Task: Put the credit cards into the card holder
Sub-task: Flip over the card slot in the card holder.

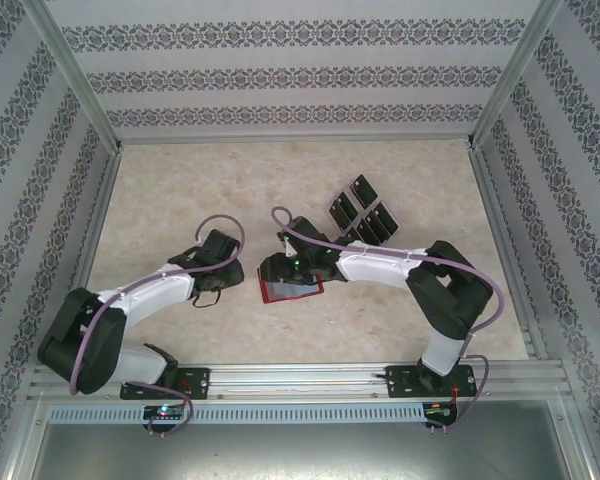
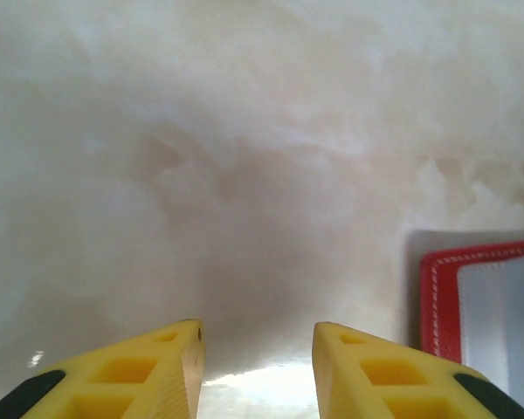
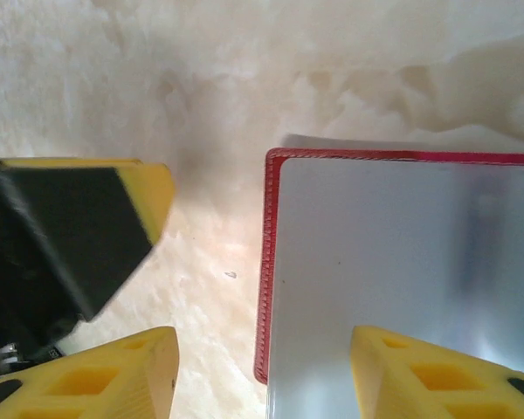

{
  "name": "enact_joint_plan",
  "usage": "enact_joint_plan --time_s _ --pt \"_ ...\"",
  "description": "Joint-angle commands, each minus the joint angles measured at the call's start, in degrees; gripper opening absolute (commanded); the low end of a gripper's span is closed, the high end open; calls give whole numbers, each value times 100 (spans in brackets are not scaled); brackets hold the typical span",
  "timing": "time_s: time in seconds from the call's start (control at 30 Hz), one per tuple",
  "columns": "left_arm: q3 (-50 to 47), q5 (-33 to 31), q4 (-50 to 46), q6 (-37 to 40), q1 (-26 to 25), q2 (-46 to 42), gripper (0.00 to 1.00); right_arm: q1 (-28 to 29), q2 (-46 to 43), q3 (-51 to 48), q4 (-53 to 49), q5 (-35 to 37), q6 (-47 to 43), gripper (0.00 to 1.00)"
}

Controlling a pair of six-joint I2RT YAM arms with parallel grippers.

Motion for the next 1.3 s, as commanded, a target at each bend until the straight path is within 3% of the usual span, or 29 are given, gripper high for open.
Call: enact_joint_plan --time_s 0.0,0.23,0.37,0.6,0.83,1.07,1.27 --pt "-41 34 -449 75 248 -399 38 163 395 304 -97 -126 103 58" --pt "124 110 -711 96 307 -684 38 237 812 373 -6 -191 205 60" --pt "132 307 -623 116 308 -746 40 231 327 229 104 -192 107 62" --pt "134 946 -62 63 217 -682 51 10 -760 -119 -112 25 -106 63" --pt "498 1011 309 -85 -340 -140 56 -851 -1460 -721 -353 183 -345 57" --pt "776 644 252 -27 -838 614 60 -1736 -2205 -278 -1961 1220 -1488 50" --pt "916 440 21 152 -992 1023 62 -2267 -1976 150 -2866 1742 -2536 39"
